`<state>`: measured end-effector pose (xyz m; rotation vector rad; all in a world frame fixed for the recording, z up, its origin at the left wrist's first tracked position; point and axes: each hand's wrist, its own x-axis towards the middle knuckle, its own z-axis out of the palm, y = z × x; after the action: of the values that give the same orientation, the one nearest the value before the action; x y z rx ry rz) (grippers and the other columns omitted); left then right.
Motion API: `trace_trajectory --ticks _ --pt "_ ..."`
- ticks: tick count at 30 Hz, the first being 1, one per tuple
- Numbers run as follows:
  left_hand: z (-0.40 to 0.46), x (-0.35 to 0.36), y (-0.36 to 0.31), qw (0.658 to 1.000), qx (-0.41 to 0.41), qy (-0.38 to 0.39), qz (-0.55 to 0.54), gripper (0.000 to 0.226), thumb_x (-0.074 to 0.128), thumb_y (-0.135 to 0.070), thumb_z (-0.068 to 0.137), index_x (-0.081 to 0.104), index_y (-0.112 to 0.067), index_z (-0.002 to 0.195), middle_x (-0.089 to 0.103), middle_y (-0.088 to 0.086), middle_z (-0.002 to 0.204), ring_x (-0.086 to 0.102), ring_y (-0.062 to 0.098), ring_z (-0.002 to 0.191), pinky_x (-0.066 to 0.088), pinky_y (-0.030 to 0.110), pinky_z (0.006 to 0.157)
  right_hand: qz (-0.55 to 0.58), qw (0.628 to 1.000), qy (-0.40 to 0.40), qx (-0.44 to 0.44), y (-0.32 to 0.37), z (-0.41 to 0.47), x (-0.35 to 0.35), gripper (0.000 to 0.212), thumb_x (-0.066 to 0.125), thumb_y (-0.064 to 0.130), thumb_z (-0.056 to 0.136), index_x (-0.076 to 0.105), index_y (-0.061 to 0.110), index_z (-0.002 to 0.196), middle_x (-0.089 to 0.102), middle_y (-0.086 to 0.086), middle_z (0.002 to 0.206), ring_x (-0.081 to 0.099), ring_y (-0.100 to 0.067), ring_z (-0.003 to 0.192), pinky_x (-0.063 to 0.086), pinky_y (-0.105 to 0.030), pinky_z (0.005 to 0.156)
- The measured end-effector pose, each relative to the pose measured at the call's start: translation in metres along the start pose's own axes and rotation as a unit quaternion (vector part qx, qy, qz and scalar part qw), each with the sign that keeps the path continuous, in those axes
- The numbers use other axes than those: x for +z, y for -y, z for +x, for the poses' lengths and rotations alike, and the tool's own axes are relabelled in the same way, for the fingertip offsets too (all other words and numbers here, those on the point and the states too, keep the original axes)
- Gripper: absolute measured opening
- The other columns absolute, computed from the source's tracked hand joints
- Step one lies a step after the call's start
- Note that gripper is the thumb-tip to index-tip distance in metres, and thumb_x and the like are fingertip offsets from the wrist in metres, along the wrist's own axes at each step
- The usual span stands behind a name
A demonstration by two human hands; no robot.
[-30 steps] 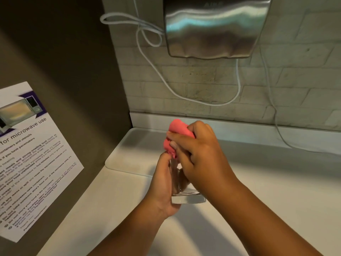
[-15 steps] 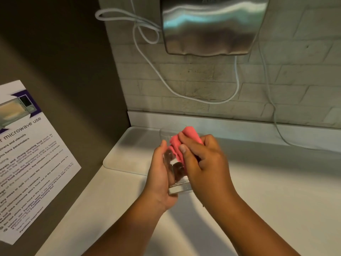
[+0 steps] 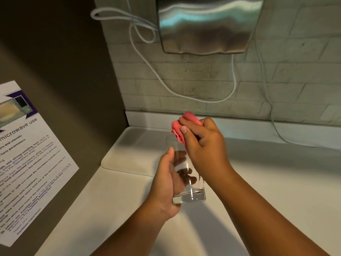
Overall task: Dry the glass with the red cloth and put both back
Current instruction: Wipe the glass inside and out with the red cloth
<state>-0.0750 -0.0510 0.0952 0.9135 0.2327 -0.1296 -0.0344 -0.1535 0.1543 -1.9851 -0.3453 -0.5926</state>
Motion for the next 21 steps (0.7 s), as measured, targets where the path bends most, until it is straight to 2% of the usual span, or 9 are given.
trace_trajectory --ticks 2,4,7,9,13,16,18,20,21 --pt "0.003 -0.002 -0.004 1.000 0.003 0.010 -0.014 0.072 0.064 -0.062 0.085 0.068 -0.005 0.128 0.062 0.016 0.116 0.058 0.031 0.090 0.058 0.039 0.066 0.037 0.999 -0.011 0.015 -0.003 -0.003 0.001 0.030 0.062 0.025 0.097 0.068 0.024 0.126 0.057 0.005 0.103 0.057 0.007 0.096 0.038 0.001 0.084" --pt "0.007 -0.004 -0.009 0.999 0.005 0.007 -0.035 0.072 0.064 -0.064 0.086 0.067 -0.007 0.129 0.062 0.017 0.121 0.057 0.038 0.103 0.056 0.050 0.079 0.067 0.997 -0.007 0.048 -0.005 -0.007 0.000 0.030 0.061 0.025 0.097 0.068 0.027 0.127 0.057 0.006 0.100 0.056 0.010 0.096 0.038 0.001 0.083" --pt "0.014 -0.010 -0.020 0.998 0.012 0.019 -0.054 0.063 0.058 -0.066 0.090 0.079 -0.013 0.117 0.075 0.019 0.117 0.072 0.036 0.107 0.058 0.054 0.089 0.099 0.992 0.025 0.071 -0.001 -0.024 -0.001 0.031 0.061 0.022 0.097 0.067 0.027 0.127 0.058 0.003 0.104 0.059 0.003 0.099 0.042 -0.005 0.088" --pt "0.017 -0.014 -0.024 0.998 0.000 0.024 -0.052 0.064 0.057 -0.066 0.090 0.081 -0.012 0.114 0.076 0.027 0.114 0.076 0.039 0.109 0.061 0.050 0.088 0.078 0.995 0.056 0.027 0.006 -0.040 0.000 0.032 0.064 0.019 0.096 0.068 0.025 0.126 0.057 0.005 0.104 0.058 -0.001 0.100 0.047 -0.014 0.089" --pt "0.017 -0.018 -0.016 0.997 -0.035 0.050 -0.037 0.053 0.065 -0.065 0.084 0.085 -0.017 0.098 0.080 0.011 0.093 0.079 0.027 0.091 0.062 0.036 0.070 -0.022 0.991 0.107 -0.074 0.019 -0.048 0.002 0.025 0.065 0.020 0.095 0.073 0.021 0.118 0.051 0.008 0.099 0.048 0.003 0.090 0.042 -0.008 0.080" --pt "0.015 -0.014 -0.007 0.998 -0.033 0.047 -0.017 0.056 0.067 -0.068 0.083 0.083 -0.023 0.113 0.080 0.009 0.109 0.076 0.025 0.106 0.060 0.039 0.083 -0.073 0.987 0.112 -0.090 0.021 -0.033 -0.001 0.025 0.062 0.025 0.096 0.073 0.022 0.119 0.045 0.008 0.098 0.040 0.001 0.090 0.034 -0.004 0.080" --pt "0.014 -0.012 -0.008 0.999 -0.020 0.043 0.014 0.062 0.069 -0.072 0.077 0.082 -0.026 0.116 0.080 0.009 0.113 0.076 0.024 0.107 0.059 0.040 0.087 -0.086 0.985 0.107 -0.101 0.019 -0.026 -0.003 0.027 0.064 0.025 0.095 0.071 0.025 0.122 0.043 0.009 0.098 0.043 -0.006 0.096 0.035 -0.007 0.083" --pt "0.013 -0.011 -0.009 0.998 0.005 0.051 0.038 0.055 0.069 -0.069 0.075 0.083 -0.026 0.106 0.080 0.005 0.105 0.077 0.018 0.089 0.061 0.035 0.075 -0.072 0.989 0.084 -0.093 0.015 -0.021 -0.002 0.029 0.065 0.024 0.095 0.070 0.025 0.123 0.045 0.008 0.098 0.049 -0.011 0.096 0.041 -0.013 0.084" --pt "0.012 -0.010 -0.009 0.998 0.014 0.054 0.043 0.050 0.068 -0.065 0.077 0.084 -0.025 0.102 0.078 0.004 0.103 0.074 0.016 0.082 0.060 0.032 0.068 -0.056 0.993 0.062 -0.083 0.011 -0.017 -0.002 0.030 0.065 0.023 0.094 0.070 0.024 0.124 0.047 0.006 0.099 0.050 -0.009 0.093 0.042 -0.011 0.084"
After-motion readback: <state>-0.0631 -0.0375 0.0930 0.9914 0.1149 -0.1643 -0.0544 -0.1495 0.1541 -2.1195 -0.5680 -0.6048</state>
